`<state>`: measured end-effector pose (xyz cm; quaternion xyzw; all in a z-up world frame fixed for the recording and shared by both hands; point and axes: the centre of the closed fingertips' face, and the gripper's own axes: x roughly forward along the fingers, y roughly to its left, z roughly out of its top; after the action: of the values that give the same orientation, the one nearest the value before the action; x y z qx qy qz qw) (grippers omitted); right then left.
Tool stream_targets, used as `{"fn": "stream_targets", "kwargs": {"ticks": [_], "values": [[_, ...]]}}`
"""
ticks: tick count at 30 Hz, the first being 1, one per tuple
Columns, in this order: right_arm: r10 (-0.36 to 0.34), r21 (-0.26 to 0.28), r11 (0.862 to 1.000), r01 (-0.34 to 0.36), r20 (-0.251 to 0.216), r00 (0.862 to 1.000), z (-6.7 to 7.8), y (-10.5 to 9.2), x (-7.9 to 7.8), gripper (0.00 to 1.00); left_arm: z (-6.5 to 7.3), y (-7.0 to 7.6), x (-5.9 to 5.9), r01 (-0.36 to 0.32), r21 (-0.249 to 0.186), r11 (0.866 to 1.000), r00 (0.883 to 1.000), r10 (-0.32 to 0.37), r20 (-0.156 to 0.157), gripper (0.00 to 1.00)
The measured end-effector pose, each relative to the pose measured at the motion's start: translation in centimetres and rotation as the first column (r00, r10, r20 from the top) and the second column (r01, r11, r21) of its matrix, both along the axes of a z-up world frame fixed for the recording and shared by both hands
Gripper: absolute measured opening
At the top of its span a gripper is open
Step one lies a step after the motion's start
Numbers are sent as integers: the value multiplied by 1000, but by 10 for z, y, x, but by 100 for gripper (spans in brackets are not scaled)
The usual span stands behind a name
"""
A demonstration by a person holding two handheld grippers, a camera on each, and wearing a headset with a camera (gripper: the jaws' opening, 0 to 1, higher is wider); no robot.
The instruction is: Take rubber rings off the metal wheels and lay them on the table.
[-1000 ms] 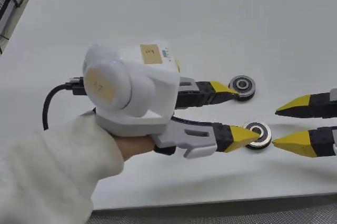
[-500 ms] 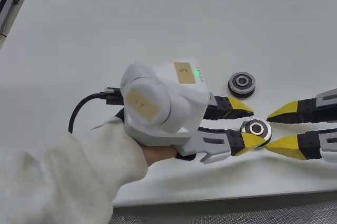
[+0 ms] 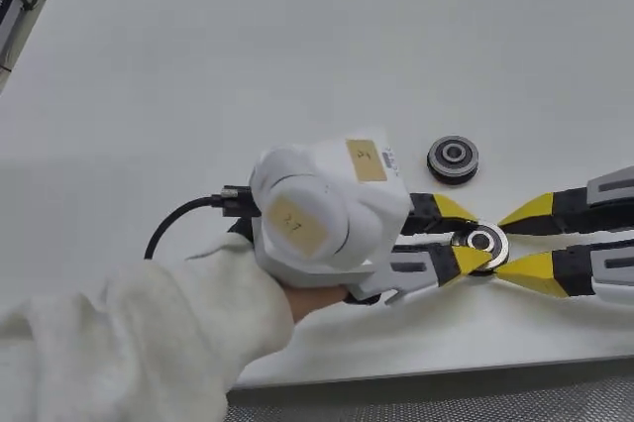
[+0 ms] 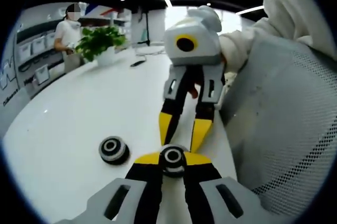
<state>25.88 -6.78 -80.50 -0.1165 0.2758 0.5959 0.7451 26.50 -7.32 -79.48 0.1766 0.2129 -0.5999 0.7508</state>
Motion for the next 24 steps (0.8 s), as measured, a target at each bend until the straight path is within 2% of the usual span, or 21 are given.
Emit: {"fn": "stream_targets", "kwargs": {"ticks": [1,5,9,12,15,16,19,24], "values": [[-2,-1,1000,2,-3,1000,0,0,0,20,-1,0,-1,6,-2,1000,1000,-6,-5,14],[4,-12,1000,-4,12,1000,-1,-2,0,19,1,2,-4,16,-12,1000,1000,-16,18,14],[0,-18,1000,1,18,1000,-2,-3,1,18,2,2,-4,18,-11,1000,1000,-17,20,14],[8,-29,1000,-7,40,999,-2,-3,1,17,2,3,-4,28,-8,1000,999,-28,38,14],[21,-47,999,-18,62,998,-2,-4,1,15,2,2,-3,26,-13,1000,999,-26,33,14],[28,-87,996,-21,89,996,-6,-9,4,11,2,3,-3,27,-13,1000,999,-26,32,14],[17,-75,997,-11,85,996,-4,-8,4,4,2,3,-2,27,-19,999,999,-27,34,14],[17,-87,996,-8,99,995,-4,-8,4,2,2,2,-1,27,-21,999,999,-26,36,14]]}}
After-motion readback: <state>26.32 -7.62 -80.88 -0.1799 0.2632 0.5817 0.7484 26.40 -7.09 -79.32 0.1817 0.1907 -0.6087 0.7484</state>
